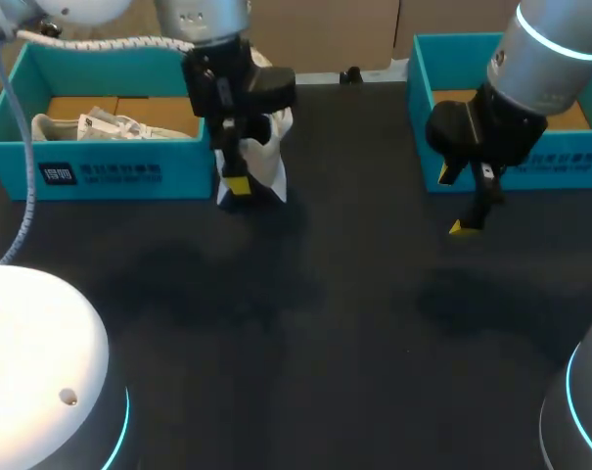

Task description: Take the shoe out of the shoebox, open the shoe tongue, remove and reinsert the insole, then place the shoe into the shoebox

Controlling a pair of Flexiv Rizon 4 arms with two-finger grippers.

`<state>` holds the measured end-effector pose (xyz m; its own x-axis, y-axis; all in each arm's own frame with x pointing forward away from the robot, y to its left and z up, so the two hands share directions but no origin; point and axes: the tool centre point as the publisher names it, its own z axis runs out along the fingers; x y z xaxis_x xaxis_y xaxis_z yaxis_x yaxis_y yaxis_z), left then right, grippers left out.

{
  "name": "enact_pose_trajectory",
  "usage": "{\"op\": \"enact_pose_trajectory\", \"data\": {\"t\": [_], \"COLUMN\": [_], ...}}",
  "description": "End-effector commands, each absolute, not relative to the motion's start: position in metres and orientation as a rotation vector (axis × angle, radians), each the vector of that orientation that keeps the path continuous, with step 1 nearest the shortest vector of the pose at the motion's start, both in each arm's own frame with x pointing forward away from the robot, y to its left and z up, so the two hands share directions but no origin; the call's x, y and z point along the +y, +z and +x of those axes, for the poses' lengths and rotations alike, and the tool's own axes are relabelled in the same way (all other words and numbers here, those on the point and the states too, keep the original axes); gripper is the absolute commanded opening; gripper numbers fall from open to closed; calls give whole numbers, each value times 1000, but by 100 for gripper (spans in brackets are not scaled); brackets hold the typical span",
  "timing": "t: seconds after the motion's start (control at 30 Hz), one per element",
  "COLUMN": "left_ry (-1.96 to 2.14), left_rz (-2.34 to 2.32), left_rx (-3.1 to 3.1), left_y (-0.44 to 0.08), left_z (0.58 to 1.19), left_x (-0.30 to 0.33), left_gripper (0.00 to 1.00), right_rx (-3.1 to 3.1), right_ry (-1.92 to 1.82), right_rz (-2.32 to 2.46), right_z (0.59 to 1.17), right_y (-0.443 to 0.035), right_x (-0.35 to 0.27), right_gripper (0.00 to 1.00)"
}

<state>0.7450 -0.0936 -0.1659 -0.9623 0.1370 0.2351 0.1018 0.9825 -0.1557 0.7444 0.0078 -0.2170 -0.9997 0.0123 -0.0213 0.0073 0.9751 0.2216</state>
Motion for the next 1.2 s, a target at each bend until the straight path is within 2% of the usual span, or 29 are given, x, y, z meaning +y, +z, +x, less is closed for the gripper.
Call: {"op": "enact_pose_trajectory", "data": {"t": [0.03, 1.2], "left_ry": [228, 221], "left_rz": [-175, -101], "left_rx": [-2877, -2859], "left_y": [-160, -157], "left_z": [759, 873], "left_x": [-73, 84], "left_gripper": [0, 0], "right_rx": [3101, 3101], "right_ry": [346, 346], "right_rz": [16, 16], "right_z": [745, 745], "right_y": [-218, -218], "right_x": [8, 8], "right_gripper": [100, 100]}}
